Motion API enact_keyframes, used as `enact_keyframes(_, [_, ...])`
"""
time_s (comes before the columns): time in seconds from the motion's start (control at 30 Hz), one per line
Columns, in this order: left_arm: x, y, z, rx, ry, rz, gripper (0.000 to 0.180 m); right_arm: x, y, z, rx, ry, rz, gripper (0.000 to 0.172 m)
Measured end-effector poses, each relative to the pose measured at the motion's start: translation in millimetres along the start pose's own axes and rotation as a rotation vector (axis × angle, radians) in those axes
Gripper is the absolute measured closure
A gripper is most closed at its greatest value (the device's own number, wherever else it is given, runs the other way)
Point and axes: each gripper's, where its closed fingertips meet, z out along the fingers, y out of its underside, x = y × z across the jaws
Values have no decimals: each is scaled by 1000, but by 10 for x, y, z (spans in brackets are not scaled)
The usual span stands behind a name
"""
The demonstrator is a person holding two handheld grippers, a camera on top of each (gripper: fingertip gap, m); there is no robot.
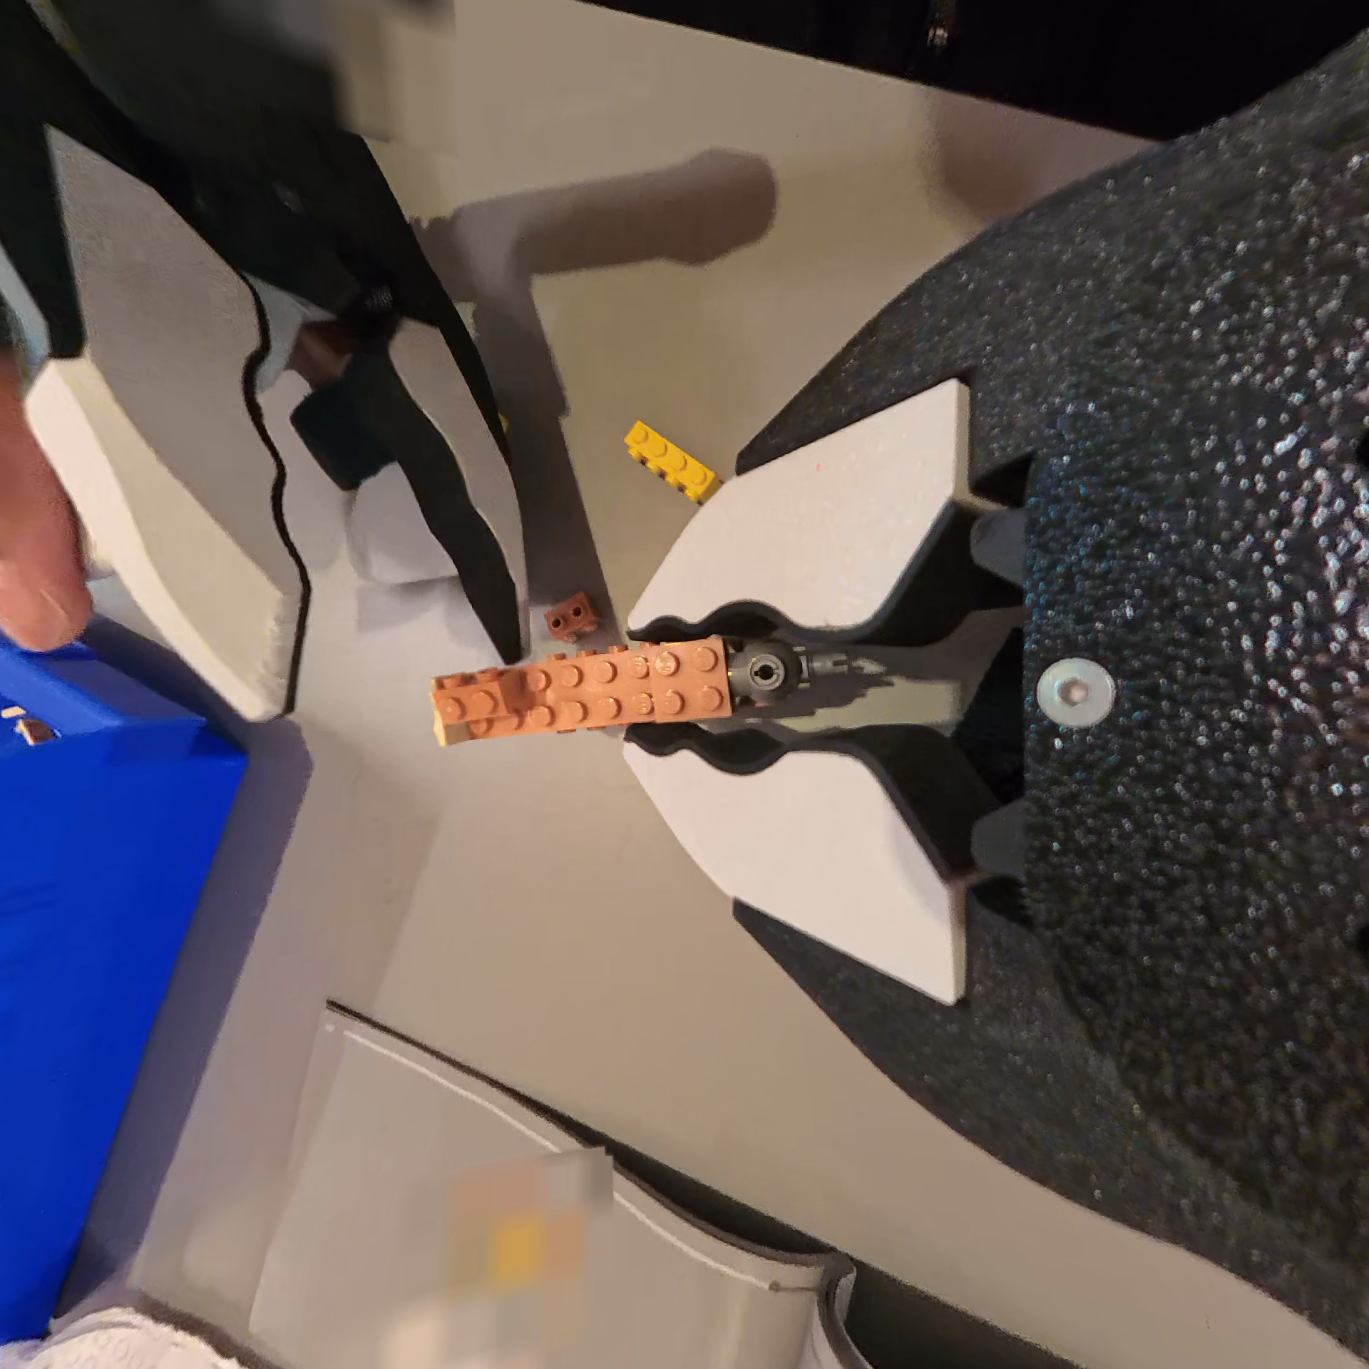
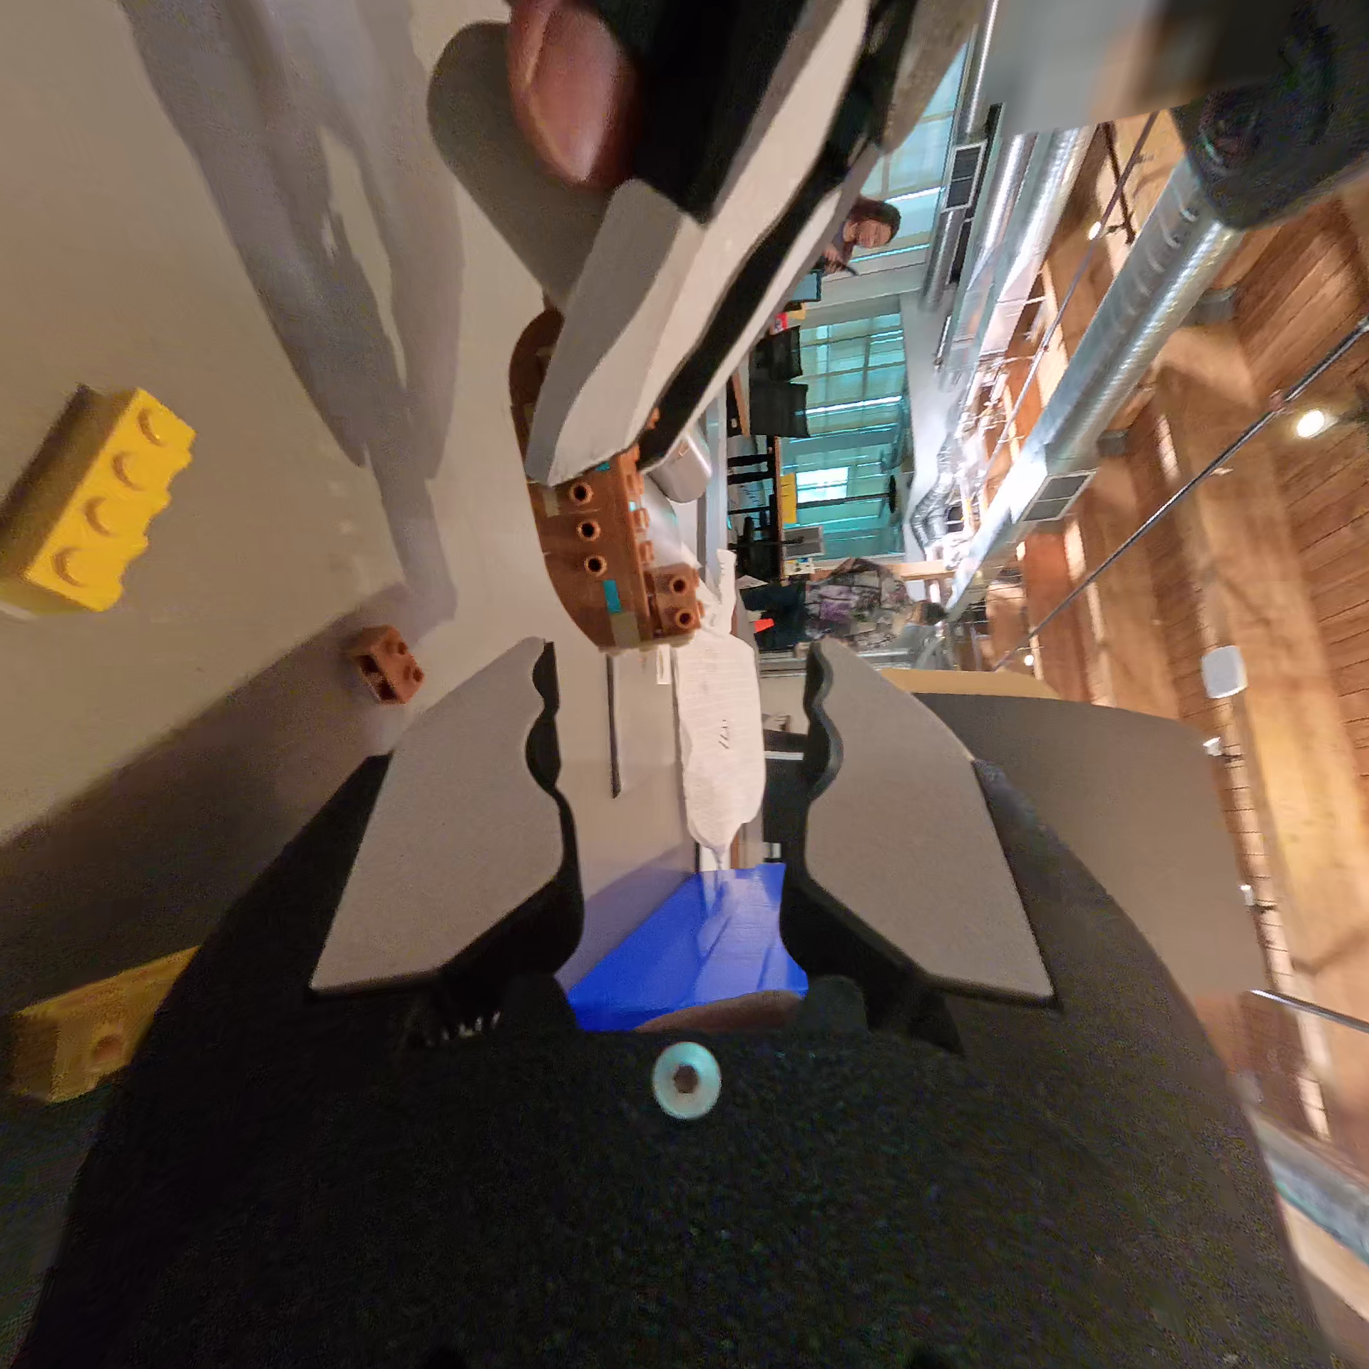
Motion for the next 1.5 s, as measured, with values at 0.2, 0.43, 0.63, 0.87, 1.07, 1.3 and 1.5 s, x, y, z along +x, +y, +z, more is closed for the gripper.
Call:
enact_keyframes(0.2, [50,-93,-34,-4,10,20,160,34,-29,11,-4,34,-105,104])
enact_keyframes(0.43, [125,-161,-38,4,44,18,160,12,-53,10,-8,31,-146,107])
enact_keyframes(0.63, [178,-204,-47,20,79,7,160,30,-95,6,0,36,-154,117])
enact_keyframes(0.87, [224,-246,-56,58,134,-40,160,64,-89,5,-5,60,-169,132])
enact_keyframes(1.07, [213,-272,-70,67,123,-43,160,95,-79,11,-16,80,-167,132])
enact_keyframes(1.3, [221,-285,-69,78,126,-43,160,96,-74,6,-13,71,-167,133])
enact_keyframes(1.5, [244,-262,-34,73,141,-52,155,78,-91,1,-5,60,-177,133])
